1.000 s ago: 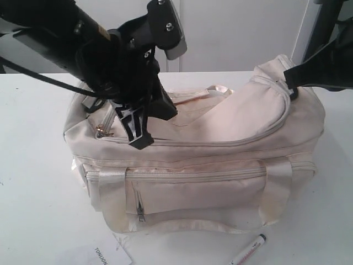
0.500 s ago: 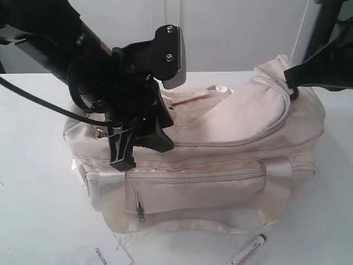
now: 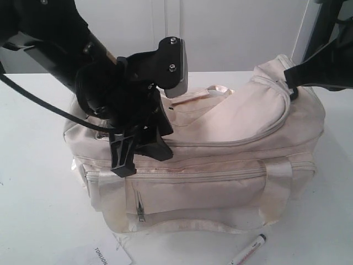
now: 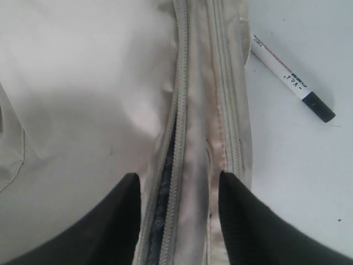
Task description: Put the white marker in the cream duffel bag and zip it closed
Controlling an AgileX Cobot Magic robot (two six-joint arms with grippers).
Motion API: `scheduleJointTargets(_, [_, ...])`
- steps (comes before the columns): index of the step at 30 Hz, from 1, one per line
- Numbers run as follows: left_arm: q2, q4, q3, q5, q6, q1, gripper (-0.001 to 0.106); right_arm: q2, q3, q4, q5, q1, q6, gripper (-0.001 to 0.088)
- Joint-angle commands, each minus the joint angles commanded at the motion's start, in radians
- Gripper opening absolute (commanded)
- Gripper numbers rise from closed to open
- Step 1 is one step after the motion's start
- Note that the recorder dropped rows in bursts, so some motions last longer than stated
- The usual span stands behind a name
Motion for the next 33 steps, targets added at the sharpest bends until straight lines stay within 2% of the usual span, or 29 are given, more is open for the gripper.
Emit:
scheduleJointTargets(3, [0.011, 0.002, 0.0, 0.0, -0.002, 0.002, 0.04, 0.0, 0.0, 0.0, 0.0, 0.0, 0.0, 0.0])
scheduleJointTargets(9, [0.019, 0.006, 0.0, -0.012, -0.04, 0.002, 0.001, 0.0, 0.0, 0.0, 0.0, 0.0, 0.0, 0.0])
scheduleJointTargets(18, [0.017, 0.023, 0.0, -0.091, -0.05, 0.002, 0.0, 0.0, 0.0, 0.0, 0.0, 0.0, 0.0, 0.0])
scheduleJointTargets(26, [0.015, 0.107, -0.002, -0.196, -0.194, 0.002, 0.0, 0.0, 0.0, 0.0, -0.002, 0.0, 0.0, 0.0])
scheduleJointTargets(33, [-0.026, 0.109, -0.002, -0.228, -0.207, 0.002, 0.0, 0.0, 0.0, 0.0, -0.004, 0.0, 0.0, 0.0])
